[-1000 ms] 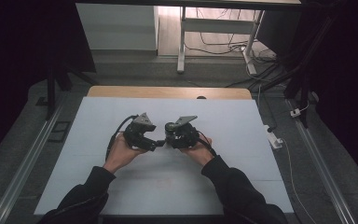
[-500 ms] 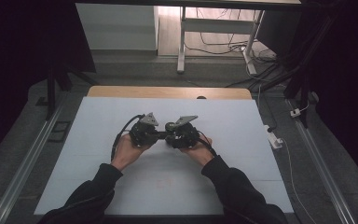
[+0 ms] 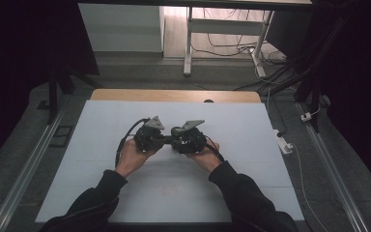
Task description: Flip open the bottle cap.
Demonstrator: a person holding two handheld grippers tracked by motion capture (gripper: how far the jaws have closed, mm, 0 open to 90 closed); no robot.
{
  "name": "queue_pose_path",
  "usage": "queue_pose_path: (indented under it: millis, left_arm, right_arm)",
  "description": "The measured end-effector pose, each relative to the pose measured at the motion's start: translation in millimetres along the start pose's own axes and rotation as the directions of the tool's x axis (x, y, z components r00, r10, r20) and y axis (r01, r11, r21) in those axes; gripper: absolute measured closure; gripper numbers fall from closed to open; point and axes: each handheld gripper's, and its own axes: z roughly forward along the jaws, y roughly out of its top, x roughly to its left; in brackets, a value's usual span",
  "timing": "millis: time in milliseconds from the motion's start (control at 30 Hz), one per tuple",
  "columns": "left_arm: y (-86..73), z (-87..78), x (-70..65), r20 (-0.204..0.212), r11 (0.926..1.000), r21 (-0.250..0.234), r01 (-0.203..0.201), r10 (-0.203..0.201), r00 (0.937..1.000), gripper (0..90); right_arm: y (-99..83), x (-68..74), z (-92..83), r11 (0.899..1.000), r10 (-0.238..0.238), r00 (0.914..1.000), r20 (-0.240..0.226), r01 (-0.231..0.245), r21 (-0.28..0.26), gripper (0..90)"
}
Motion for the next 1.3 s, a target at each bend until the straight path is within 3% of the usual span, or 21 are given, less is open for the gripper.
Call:
queue_pose_path:
  millis: [100,767,1300]
  left_arm:
    - [2.2,-3.5,-0.7,-0.001,0.9996,-0.025,0.01,-0.01,1.0,88.7]
    - [10.7,-6.8,5.9,-0.027,0.9984,-0.047,0.033,-0.034,0.999,88.7]
    - [20.6,-5.4,24.7,-0.055,0.9943,-0.07,0.081,-0.085,0.9949,88.7]
  right_arm:
    - [0.1,0.3,0.1,1.0,-0.005,1.0,0.001,0.005,0.002,52.7]
    - [-0.4,0.0,0.6,1.0,0.0,1.0,0.003,0.0,0.001,52.7]
    - [-0.3,0.8,0.6,1.0,-0.013,0.9999,0.009,0.013,0.008,52.7]
